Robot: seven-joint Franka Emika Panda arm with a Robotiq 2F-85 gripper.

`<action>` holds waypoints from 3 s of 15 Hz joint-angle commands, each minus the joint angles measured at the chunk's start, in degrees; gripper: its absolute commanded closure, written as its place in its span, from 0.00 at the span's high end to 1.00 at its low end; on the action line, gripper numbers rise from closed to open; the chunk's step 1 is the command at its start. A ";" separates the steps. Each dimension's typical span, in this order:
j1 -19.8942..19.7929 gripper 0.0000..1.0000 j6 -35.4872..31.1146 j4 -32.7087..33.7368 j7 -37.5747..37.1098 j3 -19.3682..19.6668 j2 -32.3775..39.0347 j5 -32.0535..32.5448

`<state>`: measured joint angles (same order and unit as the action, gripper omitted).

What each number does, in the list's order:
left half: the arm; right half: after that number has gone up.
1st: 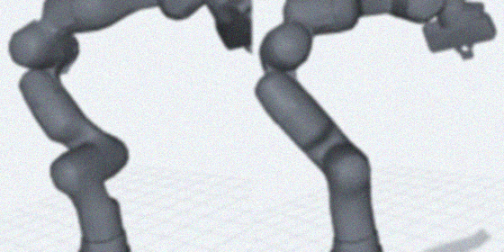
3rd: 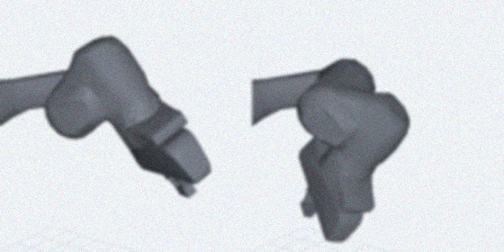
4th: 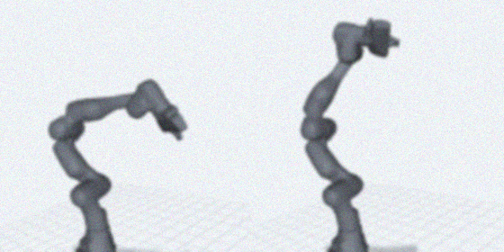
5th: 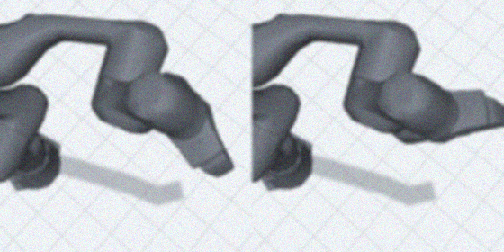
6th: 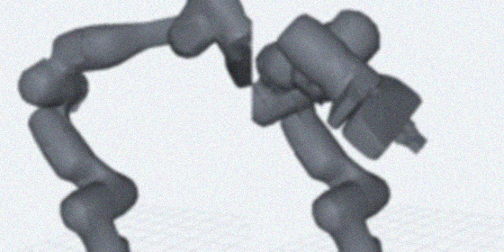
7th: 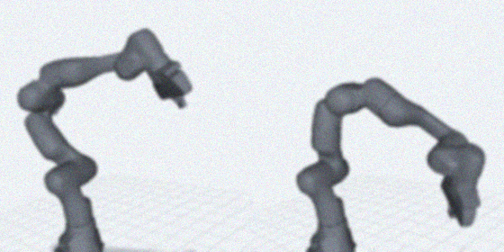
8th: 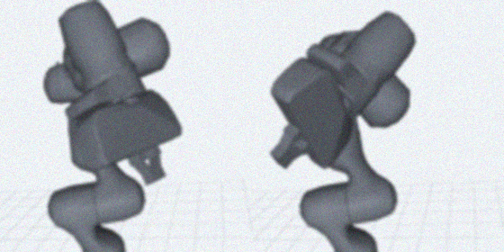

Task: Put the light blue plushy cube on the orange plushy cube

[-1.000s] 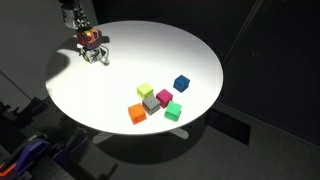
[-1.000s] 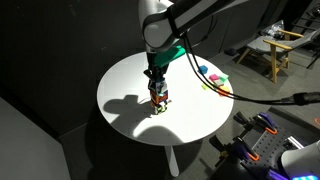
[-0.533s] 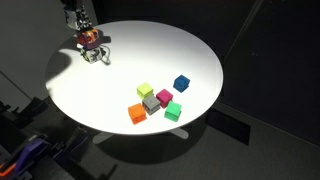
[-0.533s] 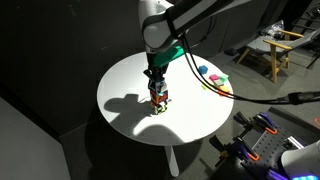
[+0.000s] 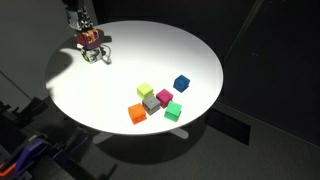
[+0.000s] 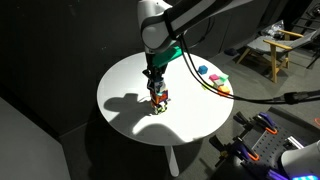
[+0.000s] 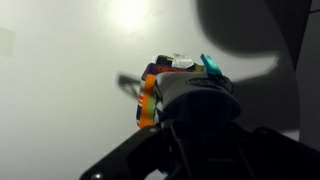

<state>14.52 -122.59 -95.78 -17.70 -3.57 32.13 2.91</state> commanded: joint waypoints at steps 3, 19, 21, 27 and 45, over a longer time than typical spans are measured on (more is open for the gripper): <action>-0.53 0.09 0.77 2.56 0.62 -0.07 1.67 -0.57; -1.14 0.99 0.48 1.69 1.86 -0.27 1.83 -0.86; -1.15 1.00 0.48 1.54 2.03 -0.29 1.68 -0.87; -1.23 1.00 -0.14 0.51 3.20 -0.83 0.45 -1.09; -0.54 1.00 -0.06 -1.73 3.61 -1.47 -4.36 -0.37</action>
<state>14.11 -122.88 -95.23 -14.43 -4.72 30.58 2.91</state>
